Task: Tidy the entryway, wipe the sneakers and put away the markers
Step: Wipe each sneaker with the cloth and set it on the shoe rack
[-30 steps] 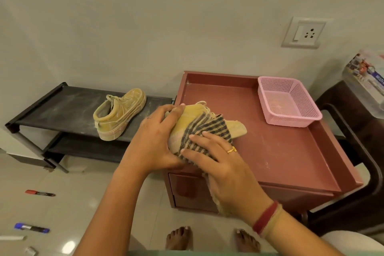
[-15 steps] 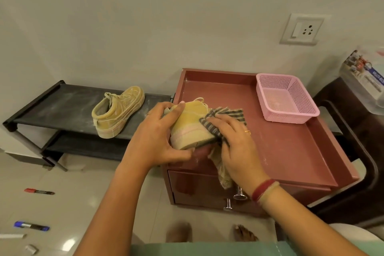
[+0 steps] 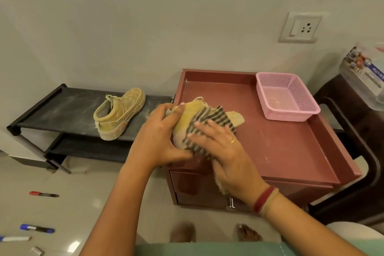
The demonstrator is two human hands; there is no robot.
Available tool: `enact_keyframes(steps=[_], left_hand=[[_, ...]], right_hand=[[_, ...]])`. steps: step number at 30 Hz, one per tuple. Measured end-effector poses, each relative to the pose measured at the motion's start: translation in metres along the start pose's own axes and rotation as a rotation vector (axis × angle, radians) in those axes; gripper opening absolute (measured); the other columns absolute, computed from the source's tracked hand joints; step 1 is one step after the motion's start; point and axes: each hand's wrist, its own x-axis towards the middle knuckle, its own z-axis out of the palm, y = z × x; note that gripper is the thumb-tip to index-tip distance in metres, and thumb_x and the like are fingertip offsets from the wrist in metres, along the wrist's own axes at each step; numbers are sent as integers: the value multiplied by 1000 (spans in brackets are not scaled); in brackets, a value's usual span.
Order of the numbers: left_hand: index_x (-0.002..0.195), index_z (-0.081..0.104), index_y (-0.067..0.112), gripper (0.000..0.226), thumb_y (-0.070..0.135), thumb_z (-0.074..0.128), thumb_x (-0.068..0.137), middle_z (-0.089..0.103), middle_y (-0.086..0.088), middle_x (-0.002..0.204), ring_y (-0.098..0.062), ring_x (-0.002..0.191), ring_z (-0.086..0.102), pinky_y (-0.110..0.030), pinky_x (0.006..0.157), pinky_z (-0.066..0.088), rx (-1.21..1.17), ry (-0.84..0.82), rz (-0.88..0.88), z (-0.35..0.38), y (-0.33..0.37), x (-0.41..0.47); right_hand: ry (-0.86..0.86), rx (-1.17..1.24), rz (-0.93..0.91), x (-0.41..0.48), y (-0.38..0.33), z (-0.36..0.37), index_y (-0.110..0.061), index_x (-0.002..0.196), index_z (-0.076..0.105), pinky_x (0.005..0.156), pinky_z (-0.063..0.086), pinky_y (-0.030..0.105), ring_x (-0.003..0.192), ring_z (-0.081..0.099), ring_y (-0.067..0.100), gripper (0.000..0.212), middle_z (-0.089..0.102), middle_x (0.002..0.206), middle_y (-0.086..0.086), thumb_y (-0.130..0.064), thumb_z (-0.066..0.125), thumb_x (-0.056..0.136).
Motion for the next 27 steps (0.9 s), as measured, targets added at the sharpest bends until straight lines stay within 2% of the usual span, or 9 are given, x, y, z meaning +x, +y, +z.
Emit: enact_keyframes(steps=[3, 8, 12, 14, 16, 20, 24, 25, 27], left_hand=[[141, 44, 13, 102, 66, 61, 55, 47, -11, 128, -24, 112, 49, -35, 85, 45, 0, 3, -5, -1, 5, 1], [138, 46, 12, 99, 64, 61, 55, 50, -9, 125, -22, 109, 51, -33, 78, 51, 63, -12, 20, -5, 1, -1], [137, 48, 12, 101, 67, 61, 54, 50, -7, 126, -18, 110, 48, -28, 82, 41, 46, 10, 0, -6, -1, -2], [139, 46, 13, 102, 66, 61, 53, 48, -6, 127, -18, 112, 47, -29, 84, 43, 30, 0, -15, -6, -2, -1], [139, 46, 14, 102, 64, 62, 52, 47, -5, 126, -18, 111, 48, -31, 82, 47, 17, -2, -23, -6, -4, -2], [140, 44, 15, 103, 65, 64, 53, 46, -5, 128, -17, 110, 48, -30, 84, 45, -22, 10, -49, -7, -4, -3], [141, 44, 14, 104, 62, 63, 51, 46, -6, 127, -19, 110, 49, -35, 83, 50, -14, -12, -35, -7, -5, -3], [142, 44, 15, 104, 62, 62, 51, 45, -6, 128, -18, 110, 49, -34, 83, 50, -19, -14, -39, -7, -6, -4], [142, 43, 16, 103, 65, 62, 53, 45, -5, 129, -16, 110, 48, -30, 84, 45, -34, -1, -54, -7, -6, -5]], right_hand=[[137, 202, 236, 16, 20, -10, -36, 130, 49, 113, 24, 51, 138, 31, 11, 69, 42, 142, -10, 1, 38, 73], [-28, 265, 99, -1, -1, -2, -42, 130, 47, 117, 16, 45, 140, 24, 6, 72, 39, 144, -18, 2, 40, 74], [181, 246, 286, 20, 29, -9, -36, 122, 55, 111, 27, 50, 132, 40, 16, 62, 51, 135, -8, 1, 41, 74], [130, 229, 208, 12, 16, -1, -38, 126, 54, 115, 21, 47, 136, 34, 14, 64, 49, 138, -11, 2, 42, 77], [-11, 271, 137, 0, 4, 4, -46, 129, 47, 117, 12, 42, 141, 23, 7, 69, 40, 144, -19, 1, 40, 78], [121, 262, 276, 19, 26, -5, -47, 128, 47, 114, 20, 51, 139, 30, 16, 68, 45, 141, -12, -4, 38, 76], [-102, 290, 111, 3, -2, 1, -47, 129, 45, 117, 7, 41, 142, 17, 3, 71, 36, 145, -23, 0, 39, 76], [-108, 290, 94, 2, 0, 1, -46, 130, 47, 118, 7, 41, 142, 16, 4, 72, 35, 145, -24, 1, 39, 75], [-2, 264, 198, 12, 22, -4, -45, 128, 47, 117, 14, 47, 142, 18, 8, 69, 36, 144, -20, -1, 38, 75]])
